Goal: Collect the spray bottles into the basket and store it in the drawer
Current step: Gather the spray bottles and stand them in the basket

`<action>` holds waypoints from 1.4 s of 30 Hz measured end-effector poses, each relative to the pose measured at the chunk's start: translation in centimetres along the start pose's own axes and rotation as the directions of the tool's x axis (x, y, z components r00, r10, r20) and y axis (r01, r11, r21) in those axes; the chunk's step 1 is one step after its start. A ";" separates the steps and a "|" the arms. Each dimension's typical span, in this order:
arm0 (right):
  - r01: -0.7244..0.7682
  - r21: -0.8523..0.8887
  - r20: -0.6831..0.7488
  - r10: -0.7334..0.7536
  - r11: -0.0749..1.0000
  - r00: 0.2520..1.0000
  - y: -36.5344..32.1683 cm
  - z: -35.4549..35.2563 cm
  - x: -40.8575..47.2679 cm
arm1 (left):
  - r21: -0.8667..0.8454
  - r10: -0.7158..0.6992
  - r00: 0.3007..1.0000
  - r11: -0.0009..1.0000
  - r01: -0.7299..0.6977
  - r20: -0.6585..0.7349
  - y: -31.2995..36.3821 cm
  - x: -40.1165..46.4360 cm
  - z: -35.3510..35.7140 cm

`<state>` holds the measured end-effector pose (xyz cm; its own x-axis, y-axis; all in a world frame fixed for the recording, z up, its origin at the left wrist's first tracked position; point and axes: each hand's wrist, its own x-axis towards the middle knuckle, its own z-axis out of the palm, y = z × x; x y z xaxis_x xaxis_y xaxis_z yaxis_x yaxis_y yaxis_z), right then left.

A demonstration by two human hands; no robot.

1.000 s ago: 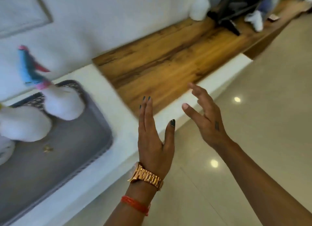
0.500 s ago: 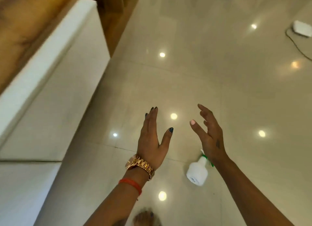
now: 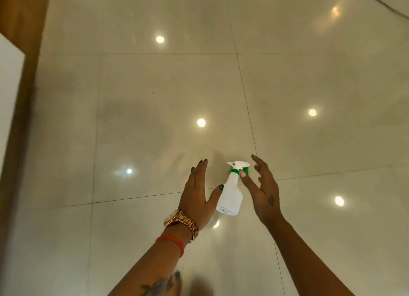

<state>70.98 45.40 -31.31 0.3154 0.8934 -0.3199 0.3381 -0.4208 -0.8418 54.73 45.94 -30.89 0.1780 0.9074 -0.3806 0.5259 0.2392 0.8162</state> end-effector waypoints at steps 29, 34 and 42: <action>-0.438 -0.006 0.165 0.433 0.899 0.886 13.0 4.4 1.6 | -0.187 -0.451 0.834 0.832 0.522 0.319 -7.1 5.0 12.5; -0.339 -0.019 0.135 0.339 0.941 0.931 9.2 3.3 0.6 | -0.294 -0.397 0.875 0.832 0.470 0.277 -4.7 3.5 9.8; -0.034 -0.119 0.114 0.048 0.992 0.992 -1.4 3.4 -1.3 | -0.470 -0.270 0.954 0.831 0.298 0.126 0.6 0.3 0.7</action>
<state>67.06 45.42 -31.17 0.2282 0.8844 -0.4071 0.4300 -0.4667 -0.7729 55.74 46.14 -30.81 0.1329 0.7578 -0.6388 0.0985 0.6312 0.7693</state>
